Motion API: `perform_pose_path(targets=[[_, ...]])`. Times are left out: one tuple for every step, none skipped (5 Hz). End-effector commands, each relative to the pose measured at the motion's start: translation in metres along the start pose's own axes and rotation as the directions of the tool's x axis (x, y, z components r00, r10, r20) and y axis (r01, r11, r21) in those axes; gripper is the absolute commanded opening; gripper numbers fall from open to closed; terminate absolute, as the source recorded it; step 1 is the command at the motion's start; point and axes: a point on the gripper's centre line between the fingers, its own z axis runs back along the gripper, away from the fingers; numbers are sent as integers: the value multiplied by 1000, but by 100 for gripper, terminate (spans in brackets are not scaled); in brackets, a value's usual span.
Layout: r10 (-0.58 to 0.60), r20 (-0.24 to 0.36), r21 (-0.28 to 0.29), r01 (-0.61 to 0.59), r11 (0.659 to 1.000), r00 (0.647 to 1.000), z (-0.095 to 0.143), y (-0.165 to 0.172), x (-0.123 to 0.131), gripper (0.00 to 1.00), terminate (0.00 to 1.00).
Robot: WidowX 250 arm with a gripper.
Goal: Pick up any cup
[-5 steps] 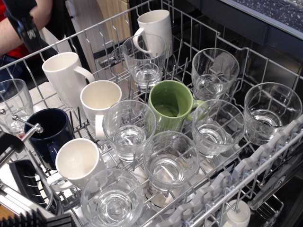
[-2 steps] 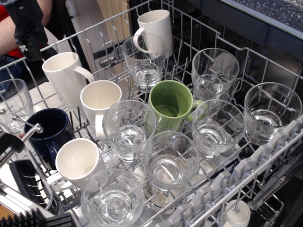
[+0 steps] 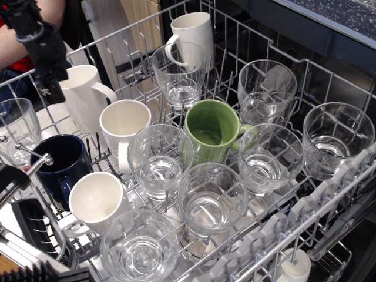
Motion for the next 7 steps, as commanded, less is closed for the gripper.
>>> perform_pose_path(targets=[[3, -36, 221, 5, 975, 999, 37, 36, 11, 100, 0], [-3, -47, 218, 13, 976, 999, 30, 43, 14, 100, 0], [36, -34, 193, -29, 981, 999, 21, 55, 22, 100, 0], [76, -37, 165, -68, 984, 996, 10, 55, 24, 100, 0], [87, -47, 152, -79, 985, 995, 0, 48, 22, 100, 0], [89, -57, 140, -81, 987, 994, -5, 39, 18, 100, 0], [104, -67, 134, -95, 986, 992, -11, 31, 16, 100, 0]])
